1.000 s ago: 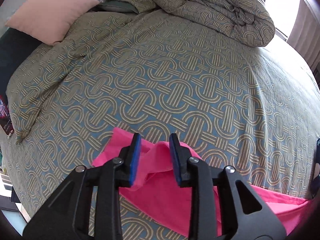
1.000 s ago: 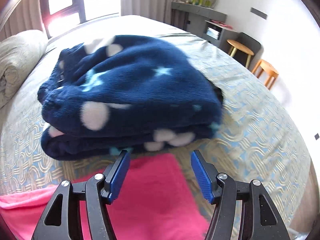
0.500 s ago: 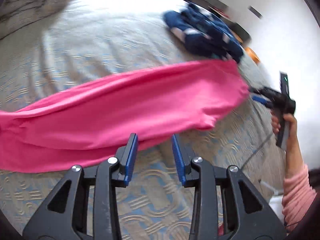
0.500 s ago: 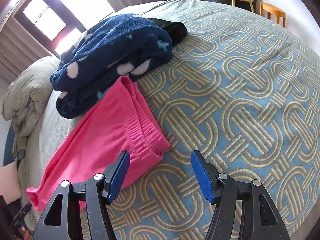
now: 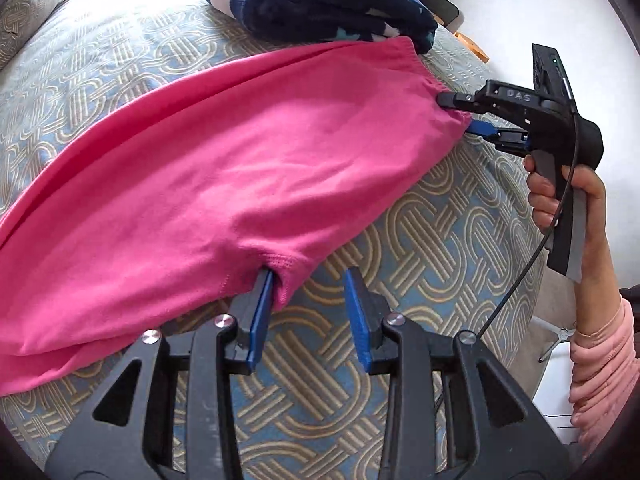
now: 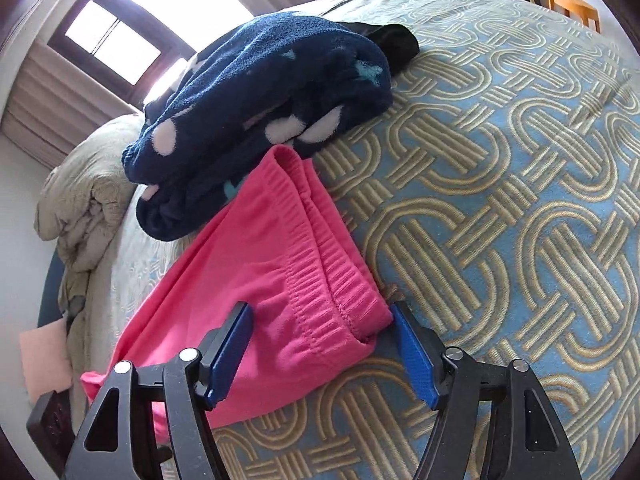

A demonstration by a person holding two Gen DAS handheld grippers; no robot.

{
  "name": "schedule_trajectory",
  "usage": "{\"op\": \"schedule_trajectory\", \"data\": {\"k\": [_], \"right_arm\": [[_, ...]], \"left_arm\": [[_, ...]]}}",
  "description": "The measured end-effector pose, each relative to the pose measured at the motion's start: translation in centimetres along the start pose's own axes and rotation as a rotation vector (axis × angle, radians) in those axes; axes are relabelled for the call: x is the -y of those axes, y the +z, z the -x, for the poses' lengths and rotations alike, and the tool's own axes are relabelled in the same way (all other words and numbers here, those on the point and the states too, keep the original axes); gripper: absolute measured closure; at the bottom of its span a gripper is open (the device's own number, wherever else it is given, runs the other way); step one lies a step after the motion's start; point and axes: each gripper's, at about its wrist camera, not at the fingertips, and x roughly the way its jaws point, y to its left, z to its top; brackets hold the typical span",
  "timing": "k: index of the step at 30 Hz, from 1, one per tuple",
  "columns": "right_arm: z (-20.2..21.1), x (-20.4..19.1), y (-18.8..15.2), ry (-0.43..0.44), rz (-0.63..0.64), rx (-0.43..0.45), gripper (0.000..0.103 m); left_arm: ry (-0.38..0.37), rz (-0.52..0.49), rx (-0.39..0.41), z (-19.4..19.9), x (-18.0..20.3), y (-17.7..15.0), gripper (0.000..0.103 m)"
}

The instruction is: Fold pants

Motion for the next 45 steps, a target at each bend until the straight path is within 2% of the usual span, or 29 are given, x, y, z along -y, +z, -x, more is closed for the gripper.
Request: {"op": "schedule_trajectory", "data": {"k": [1,2,6,7,8,9,11,13,14,15,17,19,20,21,24,27,31,34,37,39,43,44,45], "right_arm": [[-0.1,0.0,-0.1,-0.022,0.002,0.003,0.073],[-0.2,0.1,0.0,-0.026,0.002,-0.004,0.078],[0.4,-0.5,-0.5,-0.038,0.035,0.029,0.082],[0.5,-0.7,-0.6,-0.048,0.039,0.038,0.082],[0.9,-1.0,-0.6,-0.052,0.041,0.048,0.083],[1.5,-1.1,-0.7,-0.049,0.041,0.060,0.084],[3.2,-1.2,-0.8,-0.034,0.048,0.079,0.084],[5.0,-1.0,-0.9,-0.032,0.079,0.092,0.084],[5.7,-1.0,-1.1,-0.048,0.105,0.097,0.084],[6.2,-0.9,-1.3,-0.059,0.141,0.086,0.082],[6.0,-0.4,-1.8,-0.095,0.200,0.062,0.075],[4.7,0.4,-2.4,-0.223,0.252,0.023,0.064],[3.9,1.0,-2.7,-0.288,0.263,-0.005,0.047],[3.9,1.6,-2.9,-0.313,0.253,-0.004,0.044],[4.8,1.6,-3.2,-0.319,0.209,0.024,0.040],[5.8,0.7,-2.8,-0.374,0.192,0.045,0.036],[6.0,-0.9,-2.5,-0.497,0.155,0.063,0.025],[5.6,-0.9,-2.7,-0.550,0.167,0.026,0.024],[6.1,0.2,-2.9,-0.540,0.102,0.020,0.017],[6.3,0.9,-2.6,-0.518,0.047,0.007,0.015],[5.7,2.5,-0.7,-0.397,-0.019,-0.050,0.015],[5.4,3.1,-0.1,-0.414,-0.032,-0.073,0.015],[5.4,3.8,0.3,-0.487,-0.049,-0.084,0.015]], "left_arm": [[-0.002,0.007,0.001,0.0,0.0,-0.1,0.066],[0.000,0.015,0.003,0.0,0.1,-0.2,0.066],[0.055,0.031,0.015,-1.1,0.0,0.7,0.066],[0.071,0.038,0.026,-1.3,-0.1,0.8,0.074],[0.083,0.051,0.027,-1.3,-0.2,0.9,0.091],[0.069,0.062,0.018,-1.0,-0.1,0.9,0.096],[-0.008,0.056,0.018,0.4,0.7,0.3,0.098],[-0.044,-0.025,0.049,2.5,2.9,-0.8,0.100],[-0.114,-0.054,0.050,3.4,4.1,-1.4,0.100],[-0.160,-0.063,0.040,3.8,5.1,-1.9,0.100],[-0.178,-0.123,0.025,3.7,7.3,-2.9,0.100],[-0.124,-0.182,0.032,3.3,8.5,-3.6,0.100],[-0.104,-0.184,0.029,3.1,8.5,-3.8,0.100],[-0.099,-0.170,0.021,3.0,8.0,-3.8,0.100],[-0.061,-0.100,0.017,3.1,5.5,-4.2,0.100],[0.025,-0.055,0.038,3.7,2.6,-4.7,0.098],[0.068,0.063,0.058,5.4,-1.9,-6.7,0.080],[0.113,0.176,0.094,7.4,-6.1,-9.0,0.076],[0.188,0.325,0.130,9.9,-11.8,-11.9,0.067],[0.246,0.438,0.149,11.7,-16.0,-13.9,0.067],[0.329,0.636,0.234,16.1,-22.9,-18.4,0.067],[0.351,0.675,0.257,17.3,-24.2,-19.6,0.067],[0.370,0.706,0.277,18.2,-25.3,-20.7,0.067]]}}
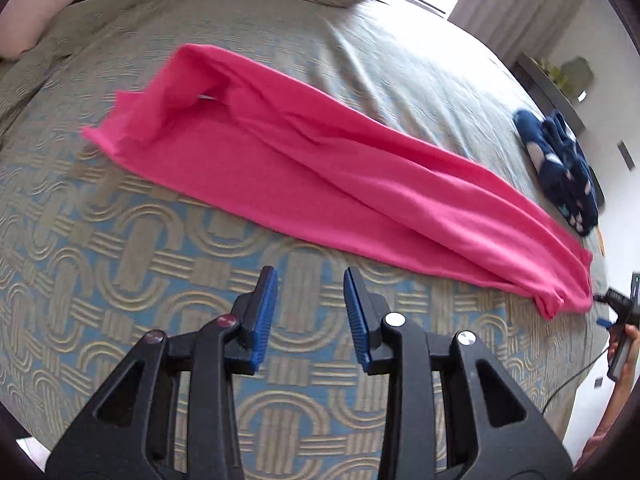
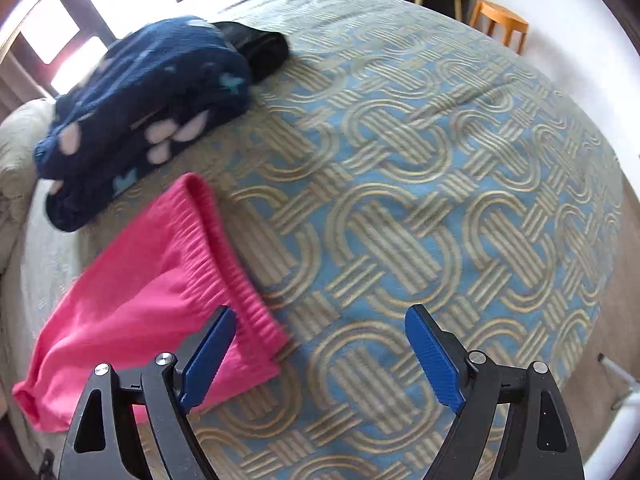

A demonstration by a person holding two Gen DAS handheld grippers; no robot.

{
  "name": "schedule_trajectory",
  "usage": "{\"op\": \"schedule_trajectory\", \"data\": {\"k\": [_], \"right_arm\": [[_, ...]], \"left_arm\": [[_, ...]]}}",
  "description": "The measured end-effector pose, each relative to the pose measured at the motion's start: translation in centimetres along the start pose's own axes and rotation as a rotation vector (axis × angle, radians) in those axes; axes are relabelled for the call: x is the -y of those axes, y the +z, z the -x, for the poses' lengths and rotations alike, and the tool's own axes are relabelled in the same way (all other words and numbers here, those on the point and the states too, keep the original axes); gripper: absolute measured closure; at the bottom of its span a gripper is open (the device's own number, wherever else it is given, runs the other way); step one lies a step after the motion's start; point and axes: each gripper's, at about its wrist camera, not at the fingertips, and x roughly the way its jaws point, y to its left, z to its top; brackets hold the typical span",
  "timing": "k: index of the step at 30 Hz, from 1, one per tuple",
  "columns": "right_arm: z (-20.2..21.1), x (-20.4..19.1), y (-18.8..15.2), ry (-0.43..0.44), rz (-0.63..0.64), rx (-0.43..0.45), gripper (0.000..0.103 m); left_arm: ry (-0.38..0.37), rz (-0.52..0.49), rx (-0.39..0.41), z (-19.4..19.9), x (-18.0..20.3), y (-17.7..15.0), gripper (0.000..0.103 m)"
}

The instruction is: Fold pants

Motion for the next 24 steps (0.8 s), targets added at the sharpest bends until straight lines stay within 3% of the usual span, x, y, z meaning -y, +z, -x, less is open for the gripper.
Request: {"op": "schedule_trajectory", "data": {"k": [2,4,6,8,10,12,14,16,20,24], "right_arm": [[0.3,1.7,0.7,-0.171,-0.048,0.009,0.015],[1.9,3.6,0.4,-0.271,-0.136,0.052,0.015],[4.1,4.1,-0.5,-0.210,-0.202,0.102,0.015],[6.2,2.4,-1.6,-0.120,-0.175,0.140,0.015],[7.9,-1.6,-3.0,-0.062,-0.044,0.175,0.015],[9.4,-7.1,-4.9,-0.024,0.151,0.202,0.015],[10.4,-13.7,-7.7,0.006,0.379,0.209,0.015],[10.9,-19.7,-10.8,0.038,0.591,0.220,0.015],[11.8,-29.7,-18.2,0.080,0.941,0.290,0.015],[11.3,-34.6,-23.7,0.136,1.112,0.338,0.015]], "left_arm": [[0.020,0.050,0.037,1.0,-3.0,-0.2,0.066],[0.031,0.084,0.050,1.3,-5.3,-0.4,0.065],[0.051,0.106,0.039,0.7,-7.0,-0.4,0.065],[0.061,0.115,0.030,-0.1,-7.7,0.1,0.065],[0.063,0.110,0.028,-0.8,-7.4,1.0,0.065],[0.057,0.103,0.036,-1.1,-7.6,2.3,0.059],[0.059,0.095,0.070,-0.8,-7.6,3.3,0.036],[0.078,0.068,0.110,-0.2,-7.1,3.9,0.030],[0.075,0.035,0.130,-0.8,-7.6,6.2,0.030],[0.022,-0.007,0.131,-2.0,-7.9,8.2,0.029]]}}
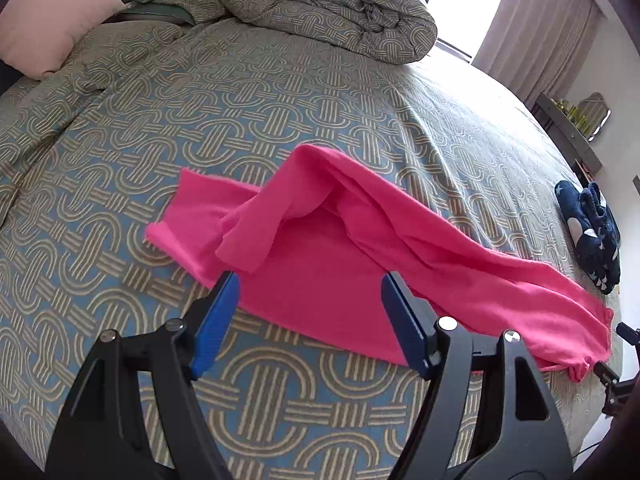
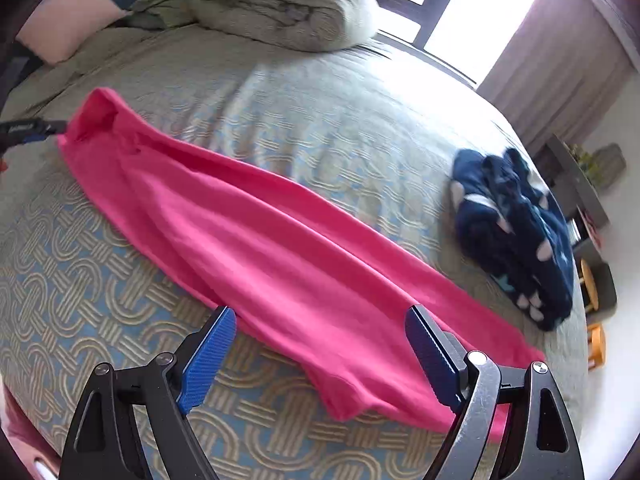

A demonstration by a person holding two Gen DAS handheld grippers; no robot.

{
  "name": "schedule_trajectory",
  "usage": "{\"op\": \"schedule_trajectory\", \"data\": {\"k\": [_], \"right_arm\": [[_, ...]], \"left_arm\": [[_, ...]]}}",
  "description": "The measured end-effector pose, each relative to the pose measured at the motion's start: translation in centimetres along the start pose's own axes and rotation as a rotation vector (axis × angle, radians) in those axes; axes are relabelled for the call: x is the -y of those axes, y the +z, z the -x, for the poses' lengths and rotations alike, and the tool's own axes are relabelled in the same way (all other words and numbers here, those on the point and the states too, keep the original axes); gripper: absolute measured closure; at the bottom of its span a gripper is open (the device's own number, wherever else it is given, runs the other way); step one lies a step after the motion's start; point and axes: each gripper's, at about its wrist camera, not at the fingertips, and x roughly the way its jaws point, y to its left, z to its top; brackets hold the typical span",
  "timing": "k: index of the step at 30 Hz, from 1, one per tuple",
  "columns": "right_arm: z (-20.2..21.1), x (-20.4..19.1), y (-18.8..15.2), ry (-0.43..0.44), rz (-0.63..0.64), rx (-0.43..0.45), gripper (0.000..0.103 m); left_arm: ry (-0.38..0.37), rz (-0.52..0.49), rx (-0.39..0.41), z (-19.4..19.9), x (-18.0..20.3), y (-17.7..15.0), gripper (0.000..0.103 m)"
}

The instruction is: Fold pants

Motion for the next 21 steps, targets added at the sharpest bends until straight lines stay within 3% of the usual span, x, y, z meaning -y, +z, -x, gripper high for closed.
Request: {"op": "schedule_trajectory", "data": {"k": [3,7,12,17,18,19,20,21], "right_arm": [[-0.9,-2.3,-0.3,0.041,0.000,0.013,0.015],[-2.2,-1.8,-1.0,0.074,-0.111,-0.030,0.015],[-2.8,0.6,-2.2,0.080,-0.230,-0.052,0.015],[-3.6,1.8,-2.6,0.100,-0.320,-0.079,0.015],[-3.6,1.9,-2.6,0.108,-0.336,-0.080,0.015],[-3.7,1.9,-2.5,0.118,-0.351,-0.077,0.015],[-3.6,2.0,-2.4,0.129,-0.365,-0.072,0.015],[-3.5,1.8,-2.4,0.134,-0.370,-0.067,0.015]], "left_arm": [[-0.018,-0.084,-0.014,-1.6,0.6,0.8,0.027],[0.115,-0.150,-0.003,-3.3,0.1,1.9,0.027],[0.067,-0.074,0.013,-3.1,-3.5,2.0,0.027],[-0.019,-0.097,-0.014,-4.7,-3.9,2.0,0.028],[-0.009,-0.108,-0.013,-5.1,-3.8,2.1,0.035],[-0.005,-0.115,-0.021,-5.4,-3.7,2.2,0.070],[-0.009,-0.109,-0.056,-5.9,-3.8,2.5,0.096],[-0.021,-0.075,-0.076,-6.0,-4.0,2.6,0.099]]}}
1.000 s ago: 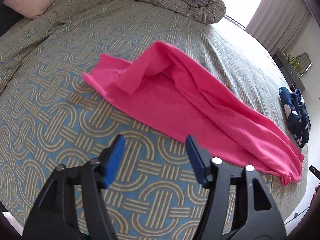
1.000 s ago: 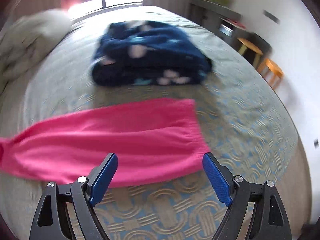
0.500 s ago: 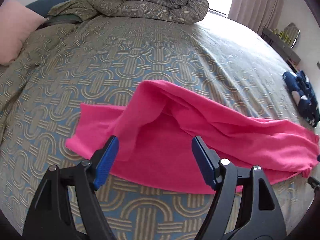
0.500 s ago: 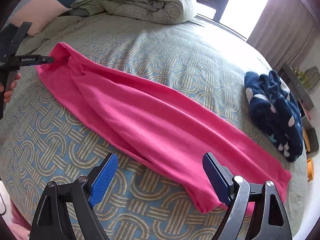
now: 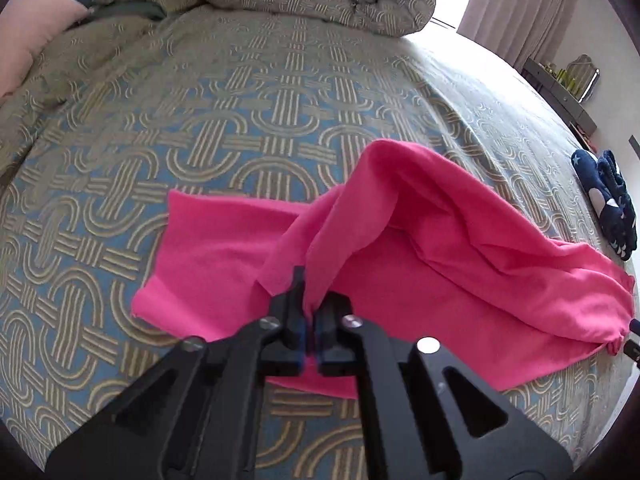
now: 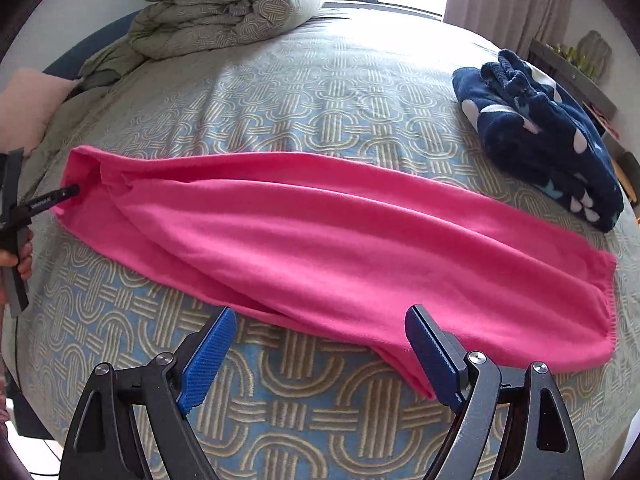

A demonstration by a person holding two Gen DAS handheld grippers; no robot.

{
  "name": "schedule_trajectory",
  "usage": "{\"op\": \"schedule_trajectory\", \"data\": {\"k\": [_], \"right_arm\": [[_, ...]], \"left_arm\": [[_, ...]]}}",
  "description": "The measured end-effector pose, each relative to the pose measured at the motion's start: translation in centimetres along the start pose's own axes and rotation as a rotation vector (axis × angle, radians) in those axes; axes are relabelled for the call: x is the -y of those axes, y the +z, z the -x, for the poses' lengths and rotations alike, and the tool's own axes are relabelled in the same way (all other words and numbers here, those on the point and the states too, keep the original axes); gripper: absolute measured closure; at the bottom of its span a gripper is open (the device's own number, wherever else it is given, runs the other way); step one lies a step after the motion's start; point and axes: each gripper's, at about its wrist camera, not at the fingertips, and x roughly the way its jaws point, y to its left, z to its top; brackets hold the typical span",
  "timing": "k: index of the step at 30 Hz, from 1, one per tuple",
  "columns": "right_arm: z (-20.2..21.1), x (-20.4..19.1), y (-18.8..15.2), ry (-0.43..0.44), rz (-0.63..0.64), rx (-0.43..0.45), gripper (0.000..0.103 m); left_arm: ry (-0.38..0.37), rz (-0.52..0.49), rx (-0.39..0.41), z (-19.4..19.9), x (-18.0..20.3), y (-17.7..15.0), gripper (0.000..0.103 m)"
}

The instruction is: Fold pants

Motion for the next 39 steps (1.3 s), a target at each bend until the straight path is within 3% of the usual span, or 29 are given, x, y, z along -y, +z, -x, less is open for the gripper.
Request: {"op": "schedule_trajectory", "data": {"k": [4,7,11,15,18,22,23,25,27,28,32,34,36,39], "right_arm": [[0.2,-0.6,0.0,-0.033,0.027,0.014,0.015],[0.3,-1.5,-0.2,-0.047,0.071,0.021,0.015],[0.6,-3.4,-0.2,-0.025,0.123,0.040,0.015],[0.4,-6.3,0.4,0.009,0.198,0.058,0.015],[0.1,-8.4,1.0,0.030,0.252,0.083,0.015],[-0.2,-10.1,1.8,0.052,0.284,0.108,0.015],[-0.3,-10.4,2.0,0.062,0.293,0.112,0.015],[-1.2,-11.1,2.1,0.076,0.332,0.102,0.015],[-3.0,-11.8,2.2,0.028,0.365,0.062,0.015],[-3.9,-11.8,2.1,-0.006,0.370,0.043,0.015],[-4.9,-10.7,2.1,0.009,0.324,0.019,0.015],[-5.0,-9.9,2.2,0.018,0.306,0.014,0.015],[-5.0,-9.6,2.5,0.009,0.302,0.020,0.015],[-5.0,-10.1,2.7,0.013,0.329,0.035,0.015]], "left_arm": [[-0.097,0.045,0.025,3.1,-0.5,1.1,0.099],[-0.155,0.025,0.047,7.2,-0.2,2.6,0.099],[-0.103,-0.010,0.086,11.4,0.3,5.9,0.099],[-0.058,0.004,0.086,12.9,0.6,9.7,0.099],[-0.048,0.044,0.028,13.5,0.6,10.9,0.099],[-0.046,0.166,-0.149,12.0,-1.2,11.7,0.098],[-0.040,0.201,-0.184,10.8,-2.1,11.8,0.094],[0.061,0.281,-0.254,7.5,-4.6,11.7,0.088],[0.225,0.316,-0.288,4.4,-6.8,11.1,0.087],[0.259,0.333,-0.298,3.2,-7.8,10.7,0.087],[0.152,0.424,-0.314,1.1,-11.0,7.8,0.081],[0.134,0.400,-0.307,1.2,-11.1,6.4,0.079],[0.100,0.370,-0.286,2.1,-10.5,5.4,0.068],[0.008,0.341,-0.252,3.5,-9.4,3.5,0.064]]}}
